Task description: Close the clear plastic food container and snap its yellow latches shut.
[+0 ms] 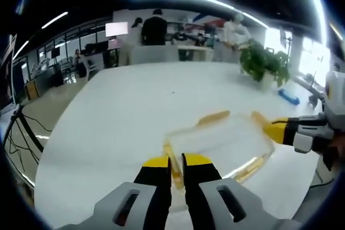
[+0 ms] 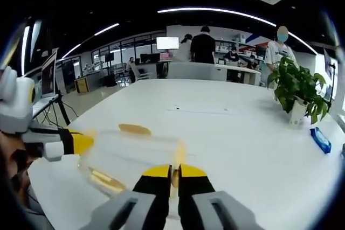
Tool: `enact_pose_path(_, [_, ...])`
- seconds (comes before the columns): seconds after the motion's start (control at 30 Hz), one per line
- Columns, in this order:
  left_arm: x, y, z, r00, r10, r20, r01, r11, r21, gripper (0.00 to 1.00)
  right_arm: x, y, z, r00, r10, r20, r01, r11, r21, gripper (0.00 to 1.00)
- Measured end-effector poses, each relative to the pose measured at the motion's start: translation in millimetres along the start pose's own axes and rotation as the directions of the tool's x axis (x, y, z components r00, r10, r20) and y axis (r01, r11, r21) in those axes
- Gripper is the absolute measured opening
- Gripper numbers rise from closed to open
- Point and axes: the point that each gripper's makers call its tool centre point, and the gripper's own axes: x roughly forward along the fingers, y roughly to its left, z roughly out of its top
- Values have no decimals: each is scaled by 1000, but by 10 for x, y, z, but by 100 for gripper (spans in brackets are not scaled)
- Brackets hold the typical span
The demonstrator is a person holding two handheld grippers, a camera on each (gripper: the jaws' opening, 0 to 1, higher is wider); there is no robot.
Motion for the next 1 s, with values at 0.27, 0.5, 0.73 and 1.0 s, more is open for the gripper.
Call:
enact_pose_path(0.27, [30,-121,-1,1000,-27,-5,27,1000,7,4,-29,-120,-44,1000,-25,-8,25,1000,8,0])
enact_pose_path(0.5, [60,-191,2,999,-43,-8,43,999,14,4,-40,-179,-101,999,-42,-22,42,999,12,0])
enact_pose_path(0.73, [64,-186,-15,999,-42,-11,42,999,2,4,-21,-186,-95,999,-43,-24,43,999,6,0])
enact_pose_path(1.0, [83,-186,-43,999,-43,-19,43,999,-6,4,-8,-194,-120,999,-44,-30,44,999,14,0])
